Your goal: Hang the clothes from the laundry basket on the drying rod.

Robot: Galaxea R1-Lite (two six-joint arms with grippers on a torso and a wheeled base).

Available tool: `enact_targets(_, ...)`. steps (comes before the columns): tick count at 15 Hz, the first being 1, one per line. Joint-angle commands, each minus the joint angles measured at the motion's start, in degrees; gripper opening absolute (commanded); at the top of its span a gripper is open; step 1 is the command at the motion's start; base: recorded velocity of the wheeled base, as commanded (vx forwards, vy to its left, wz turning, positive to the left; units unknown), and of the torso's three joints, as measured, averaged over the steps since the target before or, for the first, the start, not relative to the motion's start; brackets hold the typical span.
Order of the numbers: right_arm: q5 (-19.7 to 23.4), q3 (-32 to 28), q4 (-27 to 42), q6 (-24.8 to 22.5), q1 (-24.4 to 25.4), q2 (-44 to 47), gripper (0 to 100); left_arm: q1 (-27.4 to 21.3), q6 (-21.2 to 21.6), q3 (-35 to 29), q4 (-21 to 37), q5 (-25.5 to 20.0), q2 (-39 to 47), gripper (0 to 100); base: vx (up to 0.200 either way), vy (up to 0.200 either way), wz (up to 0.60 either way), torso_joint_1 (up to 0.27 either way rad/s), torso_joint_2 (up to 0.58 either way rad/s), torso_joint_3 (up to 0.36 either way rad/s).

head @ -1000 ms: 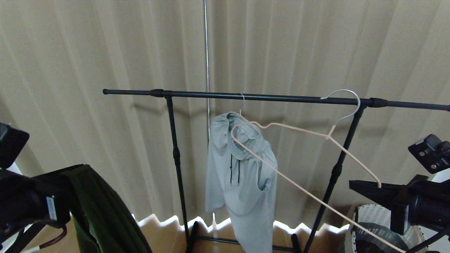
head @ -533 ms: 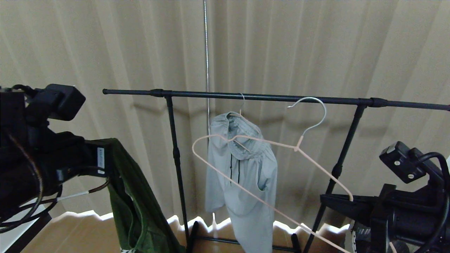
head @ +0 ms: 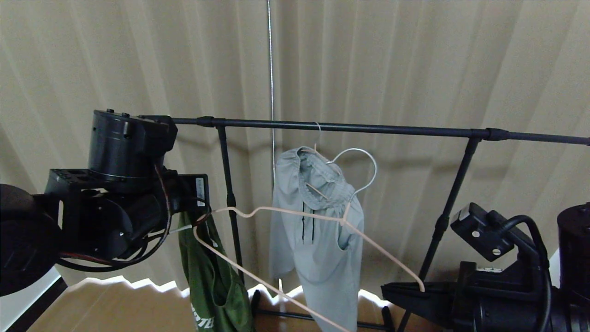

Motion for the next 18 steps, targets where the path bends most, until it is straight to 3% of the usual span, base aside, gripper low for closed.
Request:
enact_targets(1, -0.05, -0.74, -0.04, 0.04, 0.69, 1.56, 0, -0.38, -0.04, -0.37, -0.01, 0.05, 1.44, 0, 0.000, 0.000, 0.00, 0.000, 0.00, 0.000)
enact_targets(6, -0.31, -3.03, -1.00, 0.30, 0.51, 5.78, 0, -0.38, -0.21, 0.42, 0.08, 0.05, 1.00, 0, 0.000, 0.000, 0.00, 0.000, 0.00, 0.000)
enact_targets(10, -5.06, -3.82, -5.84, 0.92, 0.51, 9.47, 0, -0.29, -0.83, 0.95, 0.08, 0.13, 0.91, 0, 0.000, 0.000, 0.00, 0.000, 0.00, 0.000)
enact_targets(18, -5.14, -7.51, -6.19, 2.85, 3.06, 13.34, 0, -1.08, -1.80, 0.95, -1.77, 1.28, 1.26, 0, 0.000, 0.000, 0.00, 0.000, 0.00, 0.000)
